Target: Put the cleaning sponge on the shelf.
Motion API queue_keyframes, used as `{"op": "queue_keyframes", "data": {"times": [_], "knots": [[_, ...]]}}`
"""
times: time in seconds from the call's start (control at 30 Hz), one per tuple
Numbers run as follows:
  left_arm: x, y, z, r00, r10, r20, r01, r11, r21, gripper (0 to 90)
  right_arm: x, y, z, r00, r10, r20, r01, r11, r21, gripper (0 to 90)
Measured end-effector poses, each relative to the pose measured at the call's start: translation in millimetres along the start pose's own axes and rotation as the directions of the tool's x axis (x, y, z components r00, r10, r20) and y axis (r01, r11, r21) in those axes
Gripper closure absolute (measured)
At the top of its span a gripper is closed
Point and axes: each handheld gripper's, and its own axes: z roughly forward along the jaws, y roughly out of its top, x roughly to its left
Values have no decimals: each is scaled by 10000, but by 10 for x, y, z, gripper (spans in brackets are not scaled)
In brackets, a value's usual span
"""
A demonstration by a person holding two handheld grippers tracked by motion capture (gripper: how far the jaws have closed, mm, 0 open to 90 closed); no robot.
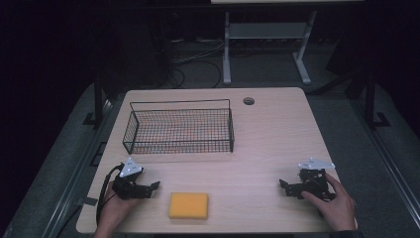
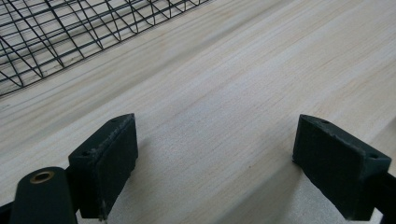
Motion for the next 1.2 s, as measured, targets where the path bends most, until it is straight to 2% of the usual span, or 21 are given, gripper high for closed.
{"op": "queue_keyframes", "data": {"times": [0.5,0.7,0.83,0.87,0.9,0.93,1.03,1.07,1.1,1.13,1.2], "knots": [[13,-9,-16,9999,78,101,-78,10000,-15,147,-1,1,1,10000,1,-6,-1,10000,-4,1],[17,-3,-75,9997,-16,237,13,9999,114,259,-3,3,2,10000,-13,-15,13,10000,0,1],[0,30,-136,9987,34,502,-41,9999,144,474,-3,3,2,10000,-14,-16,14,10000,3,1],[-6,41,-155,9982,82,595,-92,9998,157,474,-3,3,3,10000,-14,-19,14,10000,-5,1],[-13,53,-168,9974,94,711,-105,9998,151,525,-3,3,3,10000,-21,-18,21,10000,-3,1],[-30,80,-191,9952,172,964,-193,9996,209,641,-3,4,3,10000,-22,-20,22,10000,-2,1],[-54,110,-214,9933,252,1130,-275,9995,184,801,-3,4,2,10000,-20,-23,20,10000,1,1],[-76,140,-239,9900,249,1390,-266,9996,102,853,-3,4,3,10000,-18,-25,18,10000,1,1],[-76,140,-239,9900,249,1390,-266,9996,102,892,-3,4,3,10000,-18,-26,18,10000,1,1],[-97,168,-258,9867,243,1609,-263,9996,105,896,-3,4,3,10000,-18,-27,18,10000,0,1],[-136,190,-261,9845,189,1742,-215,9997,126,897,-3,4,2,10000,-19,-29,19,10000,4,1]]}}
